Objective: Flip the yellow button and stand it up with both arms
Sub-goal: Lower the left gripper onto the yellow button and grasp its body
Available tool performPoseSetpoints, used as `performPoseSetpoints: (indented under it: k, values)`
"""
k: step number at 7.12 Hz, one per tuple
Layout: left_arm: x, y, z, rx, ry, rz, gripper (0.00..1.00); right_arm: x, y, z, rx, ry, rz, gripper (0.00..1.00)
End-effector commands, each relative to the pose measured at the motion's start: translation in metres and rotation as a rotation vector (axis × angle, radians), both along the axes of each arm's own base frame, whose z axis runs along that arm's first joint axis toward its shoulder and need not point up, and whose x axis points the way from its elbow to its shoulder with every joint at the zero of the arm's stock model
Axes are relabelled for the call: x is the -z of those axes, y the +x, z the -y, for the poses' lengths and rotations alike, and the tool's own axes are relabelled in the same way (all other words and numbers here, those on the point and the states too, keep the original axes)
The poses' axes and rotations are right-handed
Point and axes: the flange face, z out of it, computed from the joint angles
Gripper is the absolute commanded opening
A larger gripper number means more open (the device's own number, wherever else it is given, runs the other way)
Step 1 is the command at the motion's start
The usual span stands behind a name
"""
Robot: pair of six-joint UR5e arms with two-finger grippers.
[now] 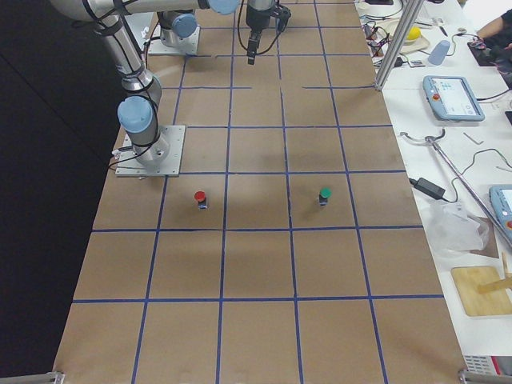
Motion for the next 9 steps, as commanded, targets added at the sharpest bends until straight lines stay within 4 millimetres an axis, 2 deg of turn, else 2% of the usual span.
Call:
performPoseSetpoints:
  k: [1, 2, 4, 6, 7, 8, 9]
  values:
    - [0.028, -0.01, -0.016, 0.012, 0.042, -0.031, 0.9, -0.001, 0.0, 0.001, 0.003, -0.009, 0.0, 1.0]
    - [0.033, -0.01, -0.018, 0.014, 0.046, -0.033, 0.8, -0.001, 0.0, 0.001, 0.004, -0.011, -0.002, 1.0]
    - [0.026, -0.006, -0.017, 0.02, 0.044, -0.002, 0.65, -0.002, -0.001, 0.001, 0.004, -0.009, -0.005, 1.0]
    - [0.013, -0.004, -0.014, 0.027, 0.036, 0.037, 0.66, -0.002, -0.001, 0.001, 0.001, -0.015, -0.008, 1.0]
    - [0.01, -0.009, -0.013, 0.03, 0.031, 0.038, 0.65, -0.002, -0.001, 0.001, 0.002, -0.015, -0.008, 1.0]
    - [0.007, -0.011, -0.013, 0.031, 0.027, 0.039, 0.61, -0.003, -0.001, 0.002, -0.004, -0.02, -0.01, 1.0]
    - [0.004, -0.012, -0.012, 0.037, 0.022, 0.04, 0.48, -0.003, -0.002, 0.002, -0.01, -0.018, -0.013, 1.0]
